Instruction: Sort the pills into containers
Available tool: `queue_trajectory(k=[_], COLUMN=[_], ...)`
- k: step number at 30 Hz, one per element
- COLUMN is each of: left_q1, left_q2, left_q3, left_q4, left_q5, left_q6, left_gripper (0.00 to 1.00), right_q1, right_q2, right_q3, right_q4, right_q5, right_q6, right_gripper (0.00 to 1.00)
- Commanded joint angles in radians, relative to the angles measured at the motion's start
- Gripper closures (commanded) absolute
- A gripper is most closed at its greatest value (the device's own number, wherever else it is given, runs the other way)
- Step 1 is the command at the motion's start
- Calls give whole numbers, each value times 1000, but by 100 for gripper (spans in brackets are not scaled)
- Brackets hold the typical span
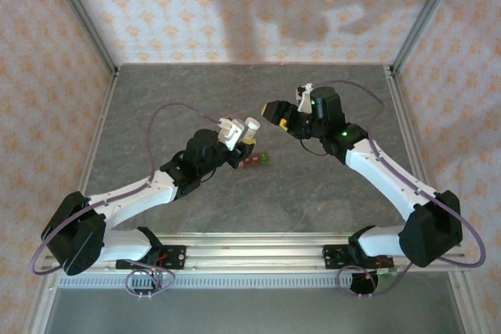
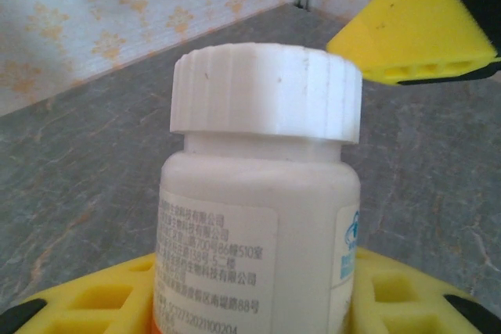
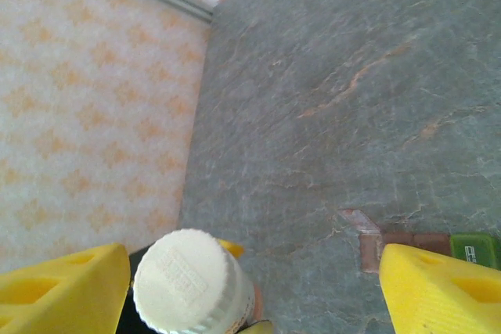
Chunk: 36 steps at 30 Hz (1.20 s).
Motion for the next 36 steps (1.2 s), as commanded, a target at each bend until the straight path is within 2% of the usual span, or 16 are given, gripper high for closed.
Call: queue_trajectory(k=[1,14,19,23,29,33,36], left_q1=[-8,-19,-21,-23,-24,-21,-21], left_q2=[-8,6,6,8,6,-10,-28], left_q3=[-8,-4,-4,-7,-9,-4,6], left_q4=[59,67,71,89,108,102,85], left_q5=[-46,-34,-34,-43,-43,-18,26], left_q6=[39,32,31,20,-1,-20,-39], left_gripper=[100,100,100,100,100,100,100], right_q1=[10,113,132,143,148,141,113], right_q2=[30,112,123,125,112,100,88], right_q3=[37,111,109,92,63,62,42], right_q4=[-15,11,17,30,22,-3,13], right_q5=[77,104,100,83,63,44,-15], right_q6=[93,82,78,76,18,-103,-223], right_gripper=[17,18,22,31,56,59,59])
